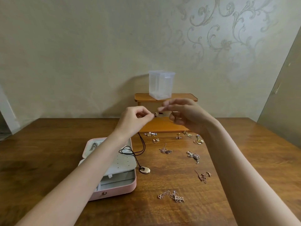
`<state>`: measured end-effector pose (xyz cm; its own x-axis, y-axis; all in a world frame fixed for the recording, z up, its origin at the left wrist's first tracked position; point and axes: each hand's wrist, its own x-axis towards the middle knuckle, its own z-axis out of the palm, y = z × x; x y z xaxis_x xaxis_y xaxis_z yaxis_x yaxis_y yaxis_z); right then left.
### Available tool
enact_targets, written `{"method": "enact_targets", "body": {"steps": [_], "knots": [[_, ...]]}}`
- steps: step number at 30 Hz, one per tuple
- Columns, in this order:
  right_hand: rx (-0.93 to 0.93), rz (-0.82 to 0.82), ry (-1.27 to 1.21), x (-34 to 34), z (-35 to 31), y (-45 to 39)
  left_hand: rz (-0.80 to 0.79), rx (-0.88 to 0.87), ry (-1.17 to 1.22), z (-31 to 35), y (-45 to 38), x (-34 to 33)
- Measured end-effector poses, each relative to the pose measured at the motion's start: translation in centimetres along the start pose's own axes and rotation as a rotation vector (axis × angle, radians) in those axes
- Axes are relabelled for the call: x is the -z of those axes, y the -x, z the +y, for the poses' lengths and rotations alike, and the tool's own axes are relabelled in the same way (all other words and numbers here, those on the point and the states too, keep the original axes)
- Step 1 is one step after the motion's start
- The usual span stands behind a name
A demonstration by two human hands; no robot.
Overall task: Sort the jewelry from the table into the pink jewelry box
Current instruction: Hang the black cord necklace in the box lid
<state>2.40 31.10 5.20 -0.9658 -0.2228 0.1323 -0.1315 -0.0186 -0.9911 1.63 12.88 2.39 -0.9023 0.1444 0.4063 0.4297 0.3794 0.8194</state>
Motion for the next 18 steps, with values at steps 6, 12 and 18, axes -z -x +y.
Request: {"method": "enact_targets", "body": {"steps": [6,12,18], "knots": [[0.053,0.08,-0.403,-0.7,1.2,-0.2,0.027,0.043,-0.13,-0.7,0.4,-0.4],[0.01,0.0,-0.144,-1.6,1.8,0.1,-0.062,0.024,-0.325,-0.9,0.6,-0.6],[-0.061,0.206,-0.484,-1.3,2.6,-0.8,0.023,-0.034,-0.311,-0.8,0.8,-0.6]]}}
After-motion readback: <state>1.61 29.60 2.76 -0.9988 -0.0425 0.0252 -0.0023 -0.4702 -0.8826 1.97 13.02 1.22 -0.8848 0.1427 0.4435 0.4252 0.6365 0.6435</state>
